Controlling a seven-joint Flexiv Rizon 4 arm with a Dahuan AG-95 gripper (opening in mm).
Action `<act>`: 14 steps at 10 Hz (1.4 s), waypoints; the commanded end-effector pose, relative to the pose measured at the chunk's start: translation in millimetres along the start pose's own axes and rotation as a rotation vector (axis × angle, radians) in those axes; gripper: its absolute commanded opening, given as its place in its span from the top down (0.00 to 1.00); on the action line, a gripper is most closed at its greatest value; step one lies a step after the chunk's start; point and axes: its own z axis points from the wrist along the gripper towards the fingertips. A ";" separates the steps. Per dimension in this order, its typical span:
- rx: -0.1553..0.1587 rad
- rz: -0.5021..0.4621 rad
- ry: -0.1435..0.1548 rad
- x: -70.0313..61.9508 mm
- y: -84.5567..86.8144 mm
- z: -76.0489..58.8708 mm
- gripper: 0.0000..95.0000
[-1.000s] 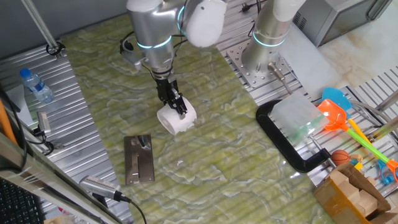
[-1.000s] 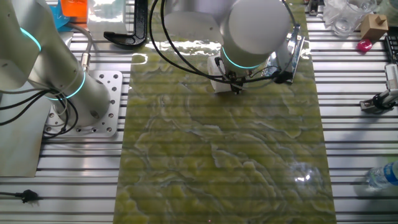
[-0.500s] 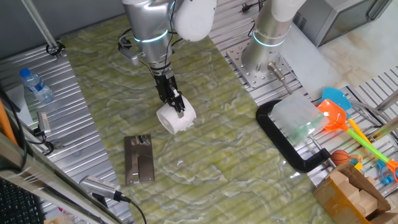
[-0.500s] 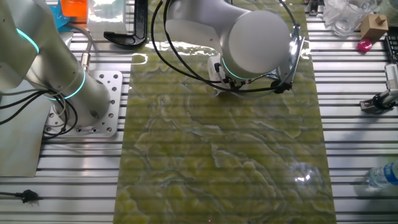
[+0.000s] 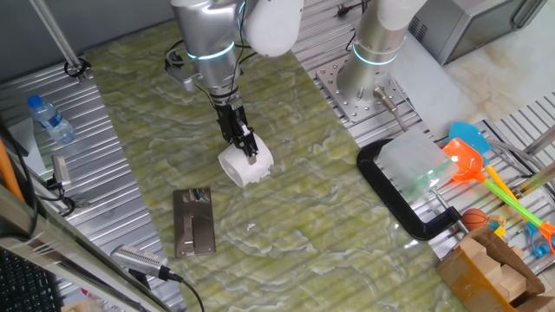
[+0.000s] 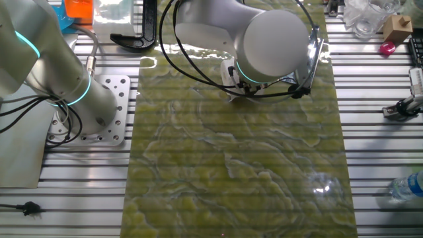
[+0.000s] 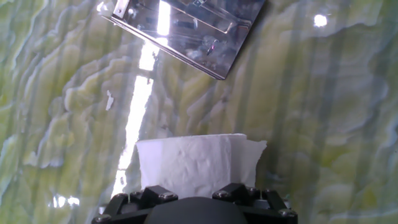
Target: Put the toilet paper on its holder
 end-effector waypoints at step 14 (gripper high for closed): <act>0.051 0.034 0.133 2.1 22.5 -47.9 1.00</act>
